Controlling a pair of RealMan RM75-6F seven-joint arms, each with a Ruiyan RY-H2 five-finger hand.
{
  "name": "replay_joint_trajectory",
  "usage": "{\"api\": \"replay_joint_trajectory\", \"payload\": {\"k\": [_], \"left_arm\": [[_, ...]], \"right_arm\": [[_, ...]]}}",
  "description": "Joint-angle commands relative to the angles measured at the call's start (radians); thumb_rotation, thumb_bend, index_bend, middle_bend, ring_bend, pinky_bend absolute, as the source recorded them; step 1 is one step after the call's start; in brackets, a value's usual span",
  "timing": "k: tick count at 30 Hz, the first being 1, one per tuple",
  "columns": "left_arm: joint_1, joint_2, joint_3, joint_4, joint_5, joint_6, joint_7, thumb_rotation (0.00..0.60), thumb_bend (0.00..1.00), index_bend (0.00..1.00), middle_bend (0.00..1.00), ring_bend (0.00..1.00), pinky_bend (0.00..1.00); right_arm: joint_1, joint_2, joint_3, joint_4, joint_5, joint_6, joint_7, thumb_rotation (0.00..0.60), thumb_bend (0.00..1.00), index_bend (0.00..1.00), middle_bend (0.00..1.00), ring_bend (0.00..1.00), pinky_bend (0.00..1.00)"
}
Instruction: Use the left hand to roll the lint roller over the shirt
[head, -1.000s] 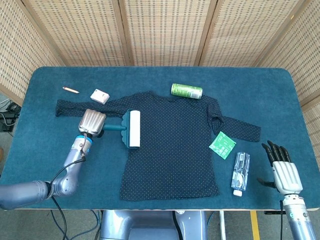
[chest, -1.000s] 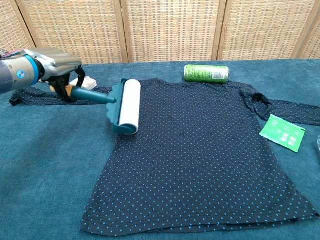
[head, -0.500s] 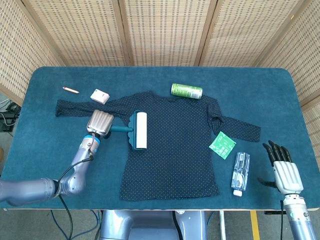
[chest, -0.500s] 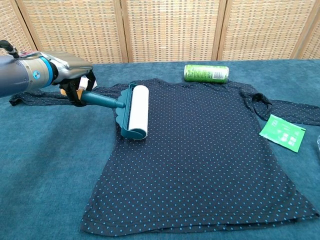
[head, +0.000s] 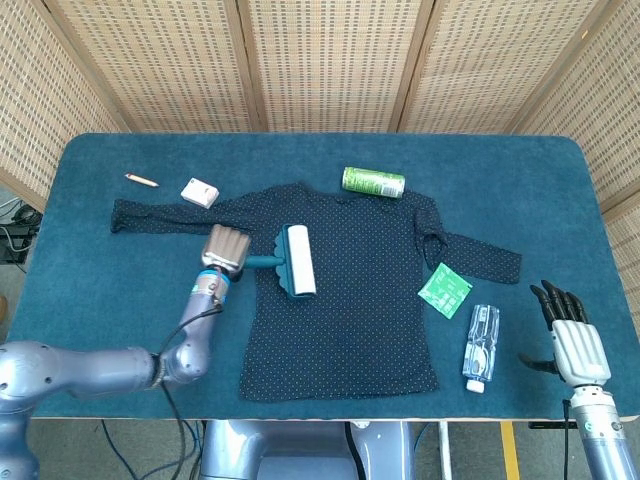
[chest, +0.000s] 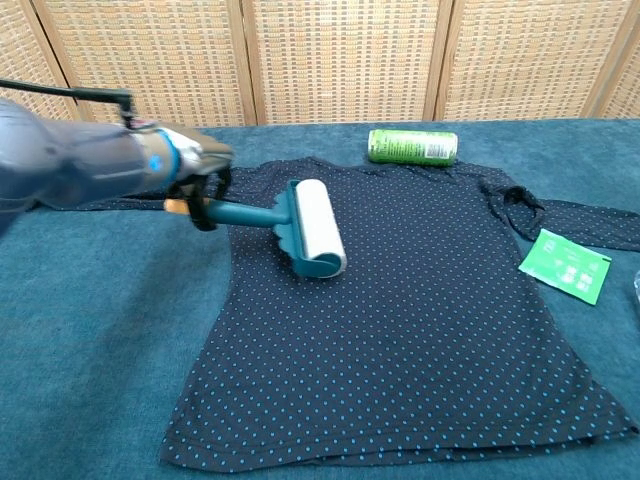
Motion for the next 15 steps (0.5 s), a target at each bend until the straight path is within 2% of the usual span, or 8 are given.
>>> {"api": "replay_joint_trajectory", "payload": {"k": [1,15], "left_arm": [[-0.044,-0.046,-0.020,0.036,-0.027,-0.003,0.034,0.600,0.55,0.92,0.90,0.75,0.72],[-0.182,-0.182,-0.096,0.135,-0.091,0.009,0.119,0.600,0.55,0.92,0.90,0.75,0.72]], "right_arm": [[0.003,0.002,0.001,0.004,0.003,-0.008,0.011,0.600,0.02,0.00,0.00,0.00,0.00],[0.004,0.011,0.008,0.013,0.013,-0.019,0.062,0.600,0.02,0.00,0.00,0.00,0.00]]}}
